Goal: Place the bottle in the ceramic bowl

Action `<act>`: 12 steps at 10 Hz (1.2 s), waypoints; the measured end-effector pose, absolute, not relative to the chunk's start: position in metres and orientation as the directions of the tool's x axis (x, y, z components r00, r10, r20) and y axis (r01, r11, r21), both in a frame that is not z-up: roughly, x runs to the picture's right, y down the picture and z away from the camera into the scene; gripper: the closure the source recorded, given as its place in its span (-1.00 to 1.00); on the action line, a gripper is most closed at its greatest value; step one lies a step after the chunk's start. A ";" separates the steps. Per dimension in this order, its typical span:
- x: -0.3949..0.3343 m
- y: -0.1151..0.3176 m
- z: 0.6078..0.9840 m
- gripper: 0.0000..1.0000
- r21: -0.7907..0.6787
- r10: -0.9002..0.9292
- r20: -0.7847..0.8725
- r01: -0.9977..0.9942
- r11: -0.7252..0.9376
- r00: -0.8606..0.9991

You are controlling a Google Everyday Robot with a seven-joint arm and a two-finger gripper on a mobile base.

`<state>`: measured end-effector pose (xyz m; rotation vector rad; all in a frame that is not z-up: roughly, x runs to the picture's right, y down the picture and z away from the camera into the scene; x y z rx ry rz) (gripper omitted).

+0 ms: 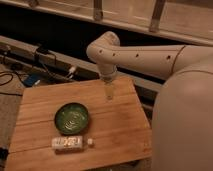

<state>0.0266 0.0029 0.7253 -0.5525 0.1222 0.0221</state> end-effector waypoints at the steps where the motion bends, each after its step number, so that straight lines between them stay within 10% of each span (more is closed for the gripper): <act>1: 0.026 0.018 0.716 -0.60 -0.530 -0.006 -0.124 -0.061 0.846 0.992; 7: -0.006 0.129 0.668 -0.60 -0.621 -0.051 -0.049 0.010 0.784 0.998; 12: -0.011 0.134 0.667 -0.60 -0.629 -0.068 -0.026 0.037 0.777 0.997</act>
